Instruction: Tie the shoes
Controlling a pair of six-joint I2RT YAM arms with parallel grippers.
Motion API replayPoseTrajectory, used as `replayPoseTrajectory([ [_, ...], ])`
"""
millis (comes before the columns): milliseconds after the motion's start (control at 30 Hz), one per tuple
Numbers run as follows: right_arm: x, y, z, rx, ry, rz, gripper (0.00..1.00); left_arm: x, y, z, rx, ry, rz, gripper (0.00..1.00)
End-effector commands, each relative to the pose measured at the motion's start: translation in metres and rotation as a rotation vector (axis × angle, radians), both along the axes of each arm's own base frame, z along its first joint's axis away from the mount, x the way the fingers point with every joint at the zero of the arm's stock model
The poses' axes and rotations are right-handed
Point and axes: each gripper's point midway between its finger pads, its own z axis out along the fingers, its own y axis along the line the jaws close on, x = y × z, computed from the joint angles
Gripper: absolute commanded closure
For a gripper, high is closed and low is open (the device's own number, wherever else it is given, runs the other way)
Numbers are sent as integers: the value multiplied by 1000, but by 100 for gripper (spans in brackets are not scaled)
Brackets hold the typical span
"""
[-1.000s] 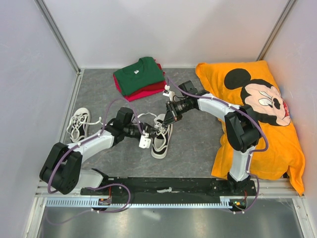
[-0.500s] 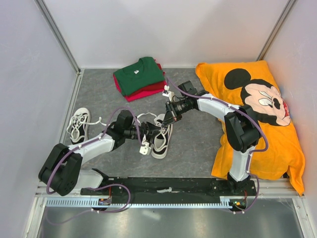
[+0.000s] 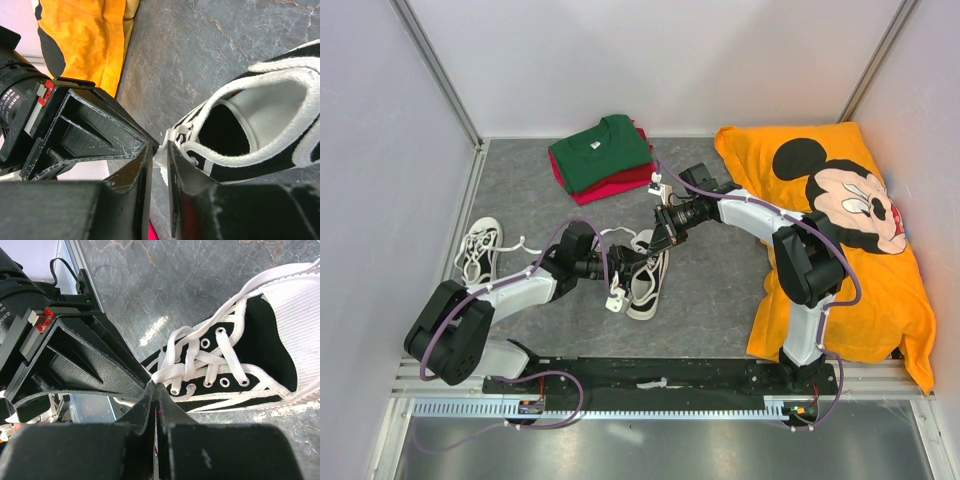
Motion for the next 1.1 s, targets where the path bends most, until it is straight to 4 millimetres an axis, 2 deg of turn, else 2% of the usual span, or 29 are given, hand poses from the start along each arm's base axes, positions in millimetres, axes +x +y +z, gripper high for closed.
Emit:
replayPoseTrajectory([
  [0,-6,7,13,59,9,32,100,12,-7,11,-6,-93,-9,84],
  [133,-6,8,12,60,18,31,100,12,-7,11,-2,-117,-20,92],
  [300,-4,6,11,58,27,23,100,5,-6,5,19,-97,-45,94],
  [400,-2,5,11,59,31,18,100,3,-4,1,36,-103,-57,99],
  [967,1,-2,11,64,43,6,100,11,8,1,48,-38,2,98],
  [1067,1,-3,10,61,49,6,95,14,12,0,54,-35,13,98],
])
